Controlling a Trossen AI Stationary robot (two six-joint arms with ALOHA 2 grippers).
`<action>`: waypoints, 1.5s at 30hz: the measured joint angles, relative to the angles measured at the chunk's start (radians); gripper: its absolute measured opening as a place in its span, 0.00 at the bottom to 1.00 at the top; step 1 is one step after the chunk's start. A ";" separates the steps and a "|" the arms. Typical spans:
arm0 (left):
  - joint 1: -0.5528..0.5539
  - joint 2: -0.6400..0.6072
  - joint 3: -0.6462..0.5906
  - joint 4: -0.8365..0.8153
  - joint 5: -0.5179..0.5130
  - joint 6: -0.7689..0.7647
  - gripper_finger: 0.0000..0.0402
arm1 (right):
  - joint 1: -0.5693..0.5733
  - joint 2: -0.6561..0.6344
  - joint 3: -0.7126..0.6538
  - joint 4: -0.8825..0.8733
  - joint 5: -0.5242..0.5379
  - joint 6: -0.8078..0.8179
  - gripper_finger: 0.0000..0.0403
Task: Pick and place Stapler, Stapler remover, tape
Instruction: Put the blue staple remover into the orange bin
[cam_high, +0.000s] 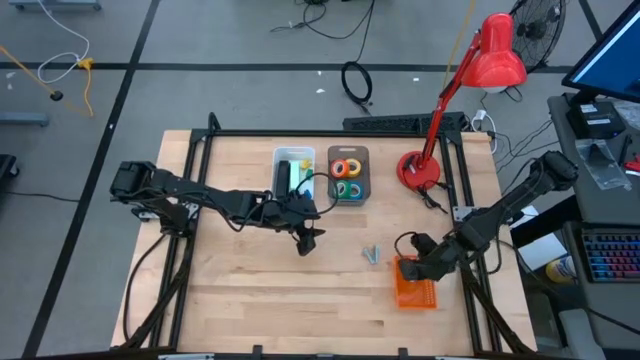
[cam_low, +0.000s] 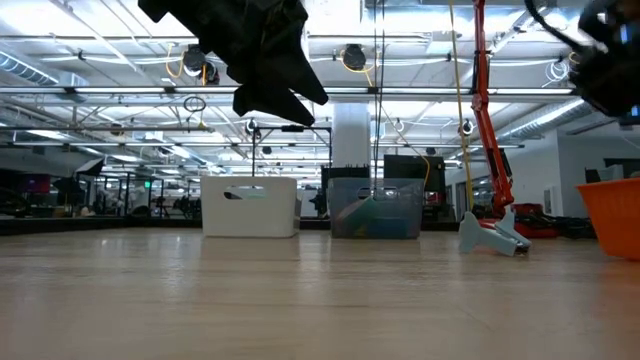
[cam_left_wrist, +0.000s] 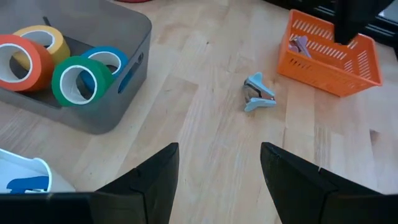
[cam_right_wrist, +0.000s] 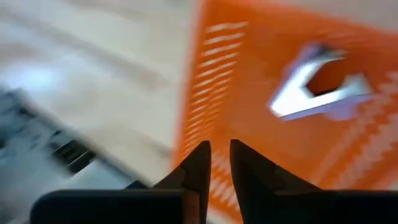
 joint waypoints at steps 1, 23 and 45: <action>0.000 0.000 0.000 0.001 0.002 0.000 0.57 | 0.000 -0.018 0.000 0.023 0.004 -0.017 0.12; -0.002 0.000 0.000 0.249 0.009 -0.084 0.57 | -0.002 -0.422 -0.010 0.002 0.576 -0.890 0.01; -0.028 0.001 -0.006 0.262 -0.115 -0.057 0.57 | -0.472 -0.006 -0.013 0.157 -0.146 -1.067 0.22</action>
